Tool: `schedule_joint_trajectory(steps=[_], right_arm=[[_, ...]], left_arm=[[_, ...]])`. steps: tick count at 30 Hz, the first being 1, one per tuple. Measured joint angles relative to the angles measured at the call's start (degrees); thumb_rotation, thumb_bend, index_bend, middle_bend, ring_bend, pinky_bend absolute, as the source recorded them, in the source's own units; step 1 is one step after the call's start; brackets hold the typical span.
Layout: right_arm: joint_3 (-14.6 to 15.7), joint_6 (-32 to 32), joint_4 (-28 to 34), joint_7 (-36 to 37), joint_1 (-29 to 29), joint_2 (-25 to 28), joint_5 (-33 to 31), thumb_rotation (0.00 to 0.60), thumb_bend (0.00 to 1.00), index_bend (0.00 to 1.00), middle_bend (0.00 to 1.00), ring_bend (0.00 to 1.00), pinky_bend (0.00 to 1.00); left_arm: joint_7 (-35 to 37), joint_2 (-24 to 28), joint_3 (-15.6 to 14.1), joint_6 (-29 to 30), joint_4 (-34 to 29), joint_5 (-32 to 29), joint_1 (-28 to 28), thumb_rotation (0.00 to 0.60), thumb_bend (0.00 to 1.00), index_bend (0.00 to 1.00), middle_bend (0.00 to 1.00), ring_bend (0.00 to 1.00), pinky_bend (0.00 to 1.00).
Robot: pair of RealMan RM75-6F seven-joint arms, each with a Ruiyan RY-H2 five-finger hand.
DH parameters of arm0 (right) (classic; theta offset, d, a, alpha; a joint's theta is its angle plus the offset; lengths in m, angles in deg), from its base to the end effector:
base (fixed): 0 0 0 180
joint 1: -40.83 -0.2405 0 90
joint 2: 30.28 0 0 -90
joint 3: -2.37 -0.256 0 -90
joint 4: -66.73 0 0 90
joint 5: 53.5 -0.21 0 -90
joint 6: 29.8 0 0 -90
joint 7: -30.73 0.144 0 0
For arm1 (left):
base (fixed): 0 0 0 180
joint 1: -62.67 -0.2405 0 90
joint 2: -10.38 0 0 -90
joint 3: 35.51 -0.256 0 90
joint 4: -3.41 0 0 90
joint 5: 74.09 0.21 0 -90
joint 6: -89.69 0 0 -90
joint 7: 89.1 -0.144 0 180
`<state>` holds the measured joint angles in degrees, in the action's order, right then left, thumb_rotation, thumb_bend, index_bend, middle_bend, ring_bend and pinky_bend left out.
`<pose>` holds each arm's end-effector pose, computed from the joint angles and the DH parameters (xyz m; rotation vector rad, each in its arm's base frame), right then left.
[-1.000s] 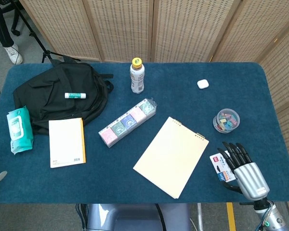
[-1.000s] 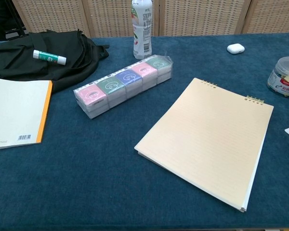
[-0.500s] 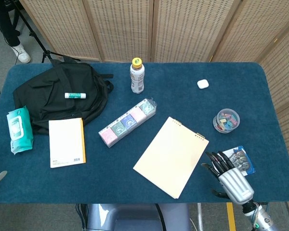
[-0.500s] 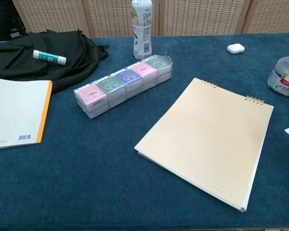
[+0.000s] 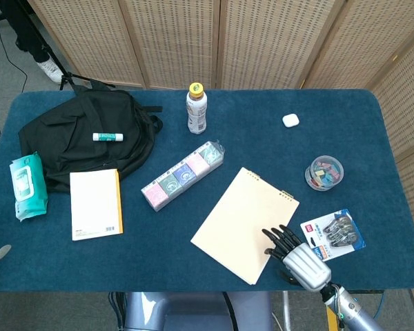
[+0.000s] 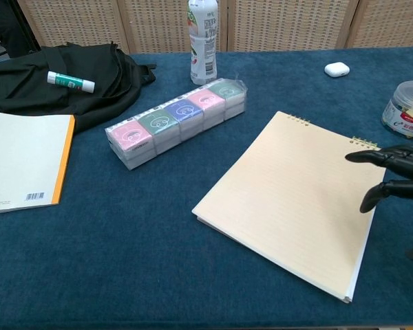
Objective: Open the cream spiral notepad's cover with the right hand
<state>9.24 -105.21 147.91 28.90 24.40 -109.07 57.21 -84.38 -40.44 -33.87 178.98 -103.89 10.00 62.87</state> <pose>-0.2518 -0.1779 0.0285 2.0980 -0.7544 1.0440 -0.2880 0.1501 0.2145 -1.2468 -1.0022 -0.9461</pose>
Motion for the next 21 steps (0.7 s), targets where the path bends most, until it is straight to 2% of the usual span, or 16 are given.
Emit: schedule_joint_trajectory(steps=[11, 21], right_arm=[[2.0, 4.0, -2.2, -2.5, -2.1, -3.5, 0.6, 0.6, 0.36, 0.3, 0.0, 0.0, 0.0], [3.0, 4.8, -4.0, -2.8, -3.2, -5.8, 0.9, 0.6, 0.36, 0.32, 0.0, 0.0, 0.0]], left_arm=[[0.1, 0.0, 0.0, 0.0, -0.1, 0.3, -0.2, 0.6, 0.0, 0.0, 0.0, 0.0, 0.0], [0.4, 0.1, 0.1, -0.2, 0.0, 0.2, -0.2, 0.6, 0.0, 0.0, 0.0, 0.0, 0.0]])
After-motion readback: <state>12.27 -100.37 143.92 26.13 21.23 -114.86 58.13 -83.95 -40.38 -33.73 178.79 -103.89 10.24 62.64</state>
